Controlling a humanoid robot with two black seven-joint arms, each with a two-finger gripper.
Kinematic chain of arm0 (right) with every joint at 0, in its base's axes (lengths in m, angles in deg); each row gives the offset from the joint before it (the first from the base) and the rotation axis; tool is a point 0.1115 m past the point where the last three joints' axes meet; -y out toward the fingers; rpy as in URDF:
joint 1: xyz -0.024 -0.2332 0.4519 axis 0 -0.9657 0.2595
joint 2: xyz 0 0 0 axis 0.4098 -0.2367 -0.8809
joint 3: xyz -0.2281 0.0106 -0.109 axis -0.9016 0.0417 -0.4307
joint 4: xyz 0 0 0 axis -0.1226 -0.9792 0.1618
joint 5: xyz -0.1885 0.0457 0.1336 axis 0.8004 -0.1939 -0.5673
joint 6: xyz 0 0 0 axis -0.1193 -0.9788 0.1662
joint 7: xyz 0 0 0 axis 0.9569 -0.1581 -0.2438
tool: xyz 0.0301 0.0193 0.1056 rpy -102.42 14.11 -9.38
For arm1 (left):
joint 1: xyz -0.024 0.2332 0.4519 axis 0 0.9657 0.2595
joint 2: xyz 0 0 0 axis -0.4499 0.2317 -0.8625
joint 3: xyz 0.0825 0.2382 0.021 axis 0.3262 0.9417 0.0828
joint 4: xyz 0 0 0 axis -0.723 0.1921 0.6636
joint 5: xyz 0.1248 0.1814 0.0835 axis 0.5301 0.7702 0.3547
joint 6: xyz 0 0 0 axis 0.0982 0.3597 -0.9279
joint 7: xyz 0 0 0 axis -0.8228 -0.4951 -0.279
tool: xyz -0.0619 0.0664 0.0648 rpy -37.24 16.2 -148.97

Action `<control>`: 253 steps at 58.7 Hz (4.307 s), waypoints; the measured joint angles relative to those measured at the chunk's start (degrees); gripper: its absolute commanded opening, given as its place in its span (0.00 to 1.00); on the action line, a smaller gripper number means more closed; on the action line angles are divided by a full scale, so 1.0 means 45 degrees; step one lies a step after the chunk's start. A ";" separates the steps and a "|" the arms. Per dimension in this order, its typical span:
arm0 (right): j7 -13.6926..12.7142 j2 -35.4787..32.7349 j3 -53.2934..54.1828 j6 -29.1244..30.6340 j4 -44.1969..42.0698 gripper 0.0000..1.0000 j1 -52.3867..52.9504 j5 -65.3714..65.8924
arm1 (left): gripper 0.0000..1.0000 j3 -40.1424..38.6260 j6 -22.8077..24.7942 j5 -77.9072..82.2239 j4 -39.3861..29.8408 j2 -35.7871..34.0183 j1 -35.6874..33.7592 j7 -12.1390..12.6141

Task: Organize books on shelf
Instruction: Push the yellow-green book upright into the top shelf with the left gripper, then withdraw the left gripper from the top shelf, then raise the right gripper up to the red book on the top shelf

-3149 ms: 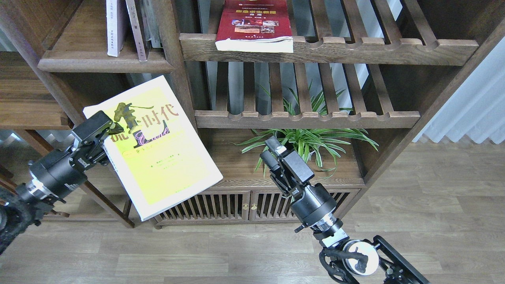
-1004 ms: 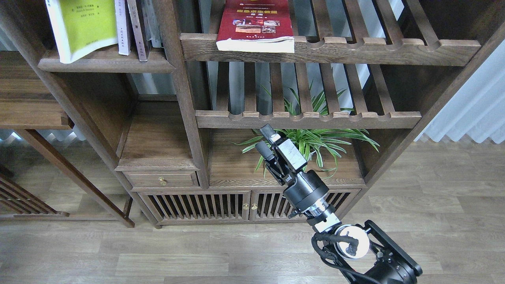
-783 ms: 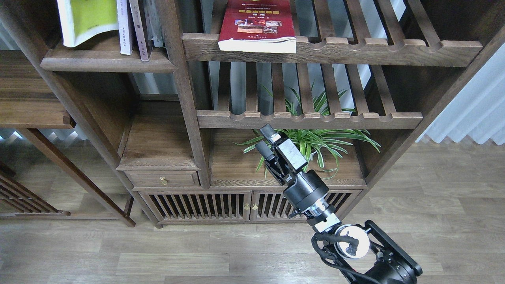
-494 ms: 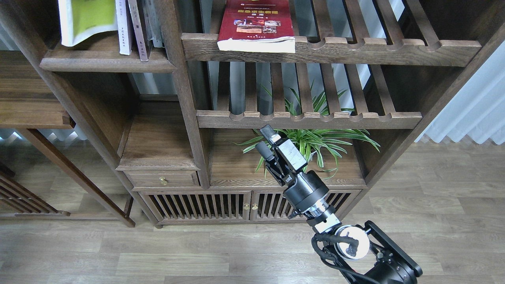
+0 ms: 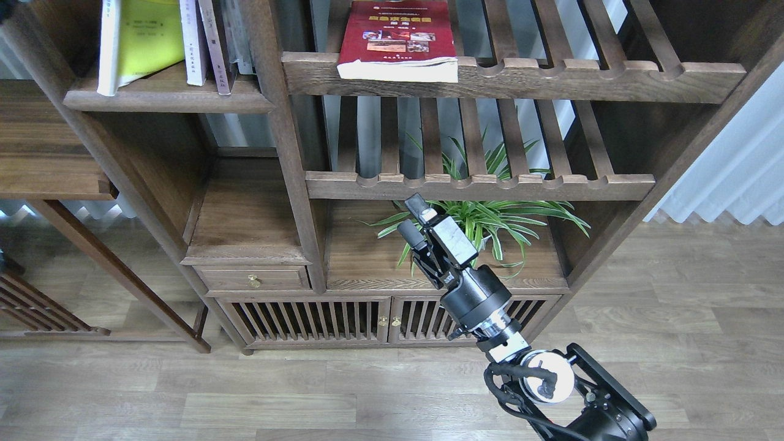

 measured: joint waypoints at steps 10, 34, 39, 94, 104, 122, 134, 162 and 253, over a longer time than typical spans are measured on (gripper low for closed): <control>0.0001 -0.0001 0.0018 0.0001 0.0115 0.98 -0.0150 -0.0055 | 0.51 -0.0298 0.0000 -0.0857 -0.0727 -0.0385 0.0499 -0.0013; 0.0001 0.0000 -0.0001 -0.0052 0.0177 0.98 -0.0378 -0.0069 | 0.51 -0.1094 0.0002 -0.2832 -0.4245 -0.2400 0.3049 0.0405; 0.0001 -0.0001 -0.0001 -0.0053 0.0177 0.98 -0.0370 -0.0068 | 0.51 -0.1317 0.0001 -0.3478 -0.5131 -0.2903 0.3648 0.0541; 0.0124 0.0000 0.0449 -0.1814 0.0121 0.98 0.1991 -0.0088 | 0.99 -0.4005 0.0000 -0.7140 -0.8726 -0.1779 1.1631 0.0235; 0.0239 -0.0001 0.0456 -0.1848 0.0118 0.98 0.2195 -0.0089 | 0.99 -0.4021 0.0000 -0.7292 -0.8675 -0.0266 1.3245 0.0298; 0.0367 0.0000 0.0413 -0.2388 0.0118 0.98 0.3116 -0.0071 | 0.99 -0.3855 0.0000 -0.7202 -0.7978 0.0765 1.5692 0.0438; 0.0799 -0.0001 0.0446 -0.3612 0.0096 0.98 0.4129 -0.0068 | 0.99 -0.3854 0.0000 -0.7117 -0.7736 0.0775 1.6104 0.0440; 0.1737 -0.0001 0.0298 -0.4725 0.0115 0.98 0.5268 -0.0087 | 0.99 -0.3915 0.0000 -0.6768 -0.7661 0.0703 1.6340 0.0447; 0.1719 -0.0002 0.0301 -0.7798 -0.0001 0.29 0.6776 -0.0088 | 0.99 -0.4320 0.0000 -0.6762 -0.7577 0.0601 1.6369 0.0447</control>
